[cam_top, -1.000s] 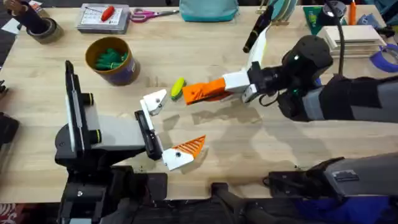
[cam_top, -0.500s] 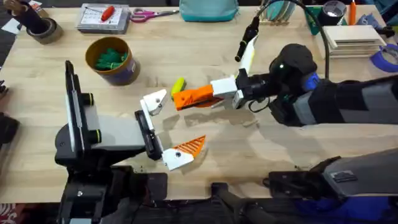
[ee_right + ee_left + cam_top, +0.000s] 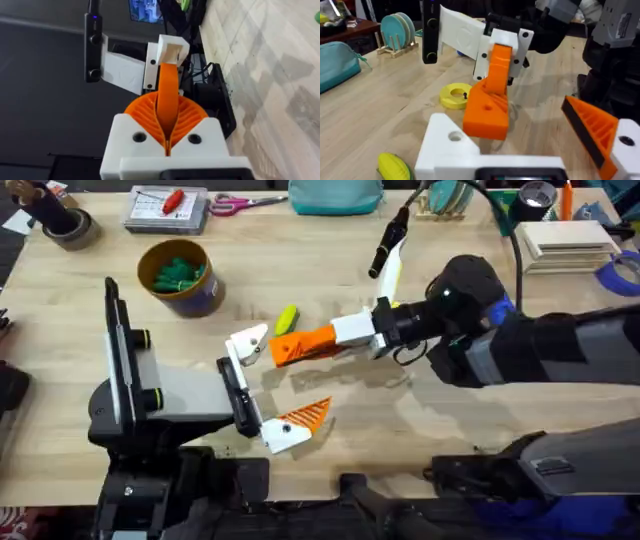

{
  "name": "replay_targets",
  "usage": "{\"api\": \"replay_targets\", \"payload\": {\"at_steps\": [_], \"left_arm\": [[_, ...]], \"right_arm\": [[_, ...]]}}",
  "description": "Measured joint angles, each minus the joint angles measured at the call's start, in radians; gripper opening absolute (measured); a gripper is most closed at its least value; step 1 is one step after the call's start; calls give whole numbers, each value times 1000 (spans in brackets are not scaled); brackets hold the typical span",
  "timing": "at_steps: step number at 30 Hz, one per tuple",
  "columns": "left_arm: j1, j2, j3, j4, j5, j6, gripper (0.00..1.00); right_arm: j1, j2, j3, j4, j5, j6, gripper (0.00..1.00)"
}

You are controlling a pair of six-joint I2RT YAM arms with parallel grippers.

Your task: Pick up the gripper from the table and insert it into the empty holder that is missing its gripper. Then pick up a screw, insert it into the mounting hole, and use the screwdriver to tighten it. Finally, clean up the table by picking up the vegetable and placing it into the bucket.

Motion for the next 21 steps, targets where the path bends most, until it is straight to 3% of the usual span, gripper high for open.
{"api": "replay_targets", "payload": {"at_steps": [21], "left_arm": [[0,0,0,0,0,0,985]], "right_arm": [[45,0,0,-13,62,32,9]]}}
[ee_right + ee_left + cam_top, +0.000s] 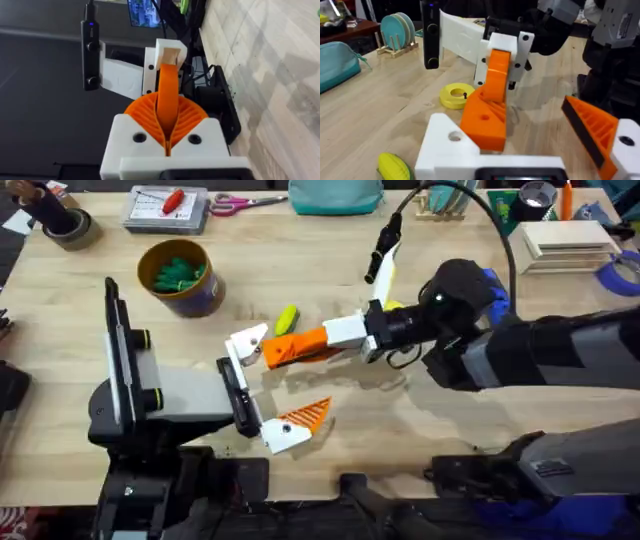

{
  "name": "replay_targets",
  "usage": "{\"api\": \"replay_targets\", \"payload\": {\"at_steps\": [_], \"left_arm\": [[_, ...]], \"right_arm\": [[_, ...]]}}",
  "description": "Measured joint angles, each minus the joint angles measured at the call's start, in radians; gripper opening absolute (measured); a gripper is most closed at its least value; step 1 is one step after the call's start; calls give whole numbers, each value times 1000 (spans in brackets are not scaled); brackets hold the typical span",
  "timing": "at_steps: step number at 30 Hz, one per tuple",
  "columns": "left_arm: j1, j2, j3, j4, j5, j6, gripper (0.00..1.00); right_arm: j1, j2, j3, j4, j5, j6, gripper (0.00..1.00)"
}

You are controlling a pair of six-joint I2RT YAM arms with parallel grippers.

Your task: Pick up the gripper from the table and insert it into the empty holder that is missing its gripper. Then pick up a screw, insert it into the mounting hole, and use the screwdriver to tighten it. Finally, clean up the table by picking up the vegetable and placing it into the bucket.

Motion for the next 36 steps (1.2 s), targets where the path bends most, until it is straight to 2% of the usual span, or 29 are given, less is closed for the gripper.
{"api": "replay_targets", "payload": {"at_steps": [21,36], "left_arm": [[0,0,0,0,0,0,985],[0,0,0,0,-1,0,985]], "right_arm": [[3,6,0,5,29,26,9],[36,6,0,8,67,26,9]]}}
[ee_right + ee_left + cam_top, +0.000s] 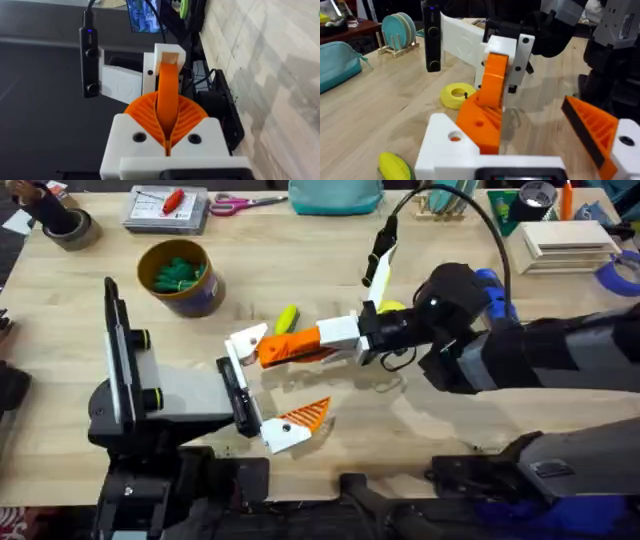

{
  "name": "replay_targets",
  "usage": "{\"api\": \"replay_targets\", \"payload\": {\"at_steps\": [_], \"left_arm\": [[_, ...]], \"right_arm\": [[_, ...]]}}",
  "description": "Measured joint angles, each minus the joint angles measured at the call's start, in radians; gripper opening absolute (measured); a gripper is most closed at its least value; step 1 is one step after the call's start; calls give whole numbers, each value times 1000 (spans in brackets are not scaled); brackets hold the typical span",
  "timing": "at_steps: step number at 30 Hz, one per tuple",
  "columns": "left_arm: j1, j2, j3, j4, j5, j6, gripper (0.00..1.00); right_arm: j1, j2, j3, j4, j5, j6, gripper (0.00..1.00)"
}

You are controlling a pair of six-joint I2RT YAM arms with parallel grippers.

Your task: Pick up the gripper from the table and insert it into the empty holder that is missing its gripper. Then pick up a screw, insert it into the mounting hole, and use the screwdriver to tighten it. Finally, clean up the table by picking up the vegetable and placing it into the bucket.

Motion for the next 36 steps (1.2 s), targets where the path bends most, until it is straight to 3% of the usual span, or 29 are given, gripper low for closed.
{"api": "replay_targets", "payload": {"at_steps": [36], "left_arm": [[1,0,0,-1,0,-19,985]], "right_arm": [[30,49,28,19,39,-12,9]]}}
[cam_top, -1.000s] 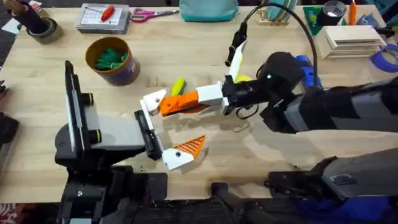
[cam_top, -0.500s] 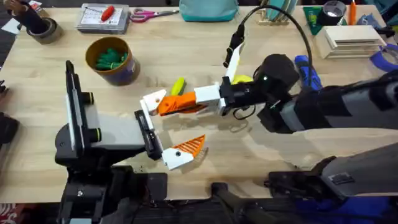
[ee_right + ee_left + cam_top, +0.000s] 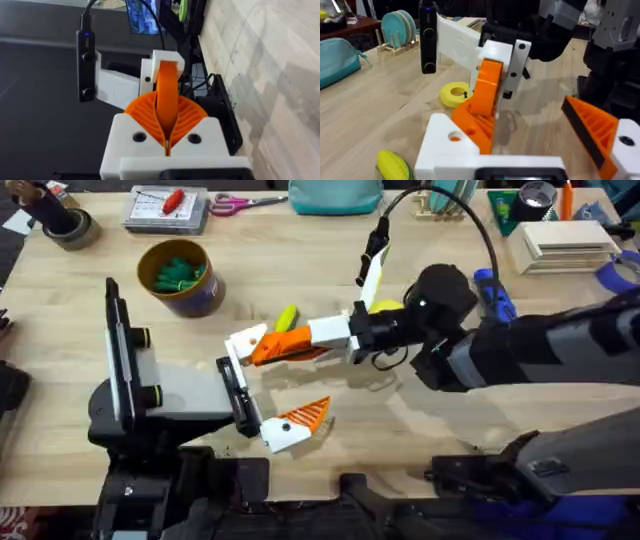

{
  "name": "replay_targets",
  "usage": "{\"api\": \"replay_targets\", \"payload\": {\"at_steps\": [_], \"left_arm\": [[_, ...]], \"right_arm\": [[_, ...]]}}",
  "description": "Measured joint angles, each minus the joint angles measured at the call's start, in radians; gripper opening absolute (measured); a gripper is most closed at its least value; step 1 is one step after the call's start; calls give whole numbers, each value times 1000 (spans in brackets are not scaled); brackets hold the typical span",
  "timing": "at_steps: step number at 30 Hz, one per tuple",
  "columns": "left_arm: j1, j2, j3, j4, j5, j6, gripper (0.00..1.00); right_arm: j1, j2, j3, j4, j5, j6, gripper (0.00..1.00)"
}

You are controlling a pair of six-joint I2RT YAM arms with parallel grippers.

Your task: Pick up the gripper from the table and insert it into the empty holder that is missing its gripper. Then pick up a screw, insert it into the mounting hole, and use the screwdriver to tighten it. Finally, clean up the table by picking up the vegetable and placing it into the bucket.

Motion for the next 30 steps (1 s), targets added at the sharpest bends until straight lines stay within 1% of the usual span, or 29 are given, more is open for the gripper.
{"api": "replay_targets", "payload": {"at_steps": [9,20,30], "left_arm": [[2,0,0,1,-1,5,985],[4,0,0,1,-3,8,985],[5,0,0,1,-5,7,985]], "right_arm": [[2,11,29,-17,-7,0,9],[2,16,35,-17,-11,0,9],[14,78,100,-12,-41,6,9]]}}
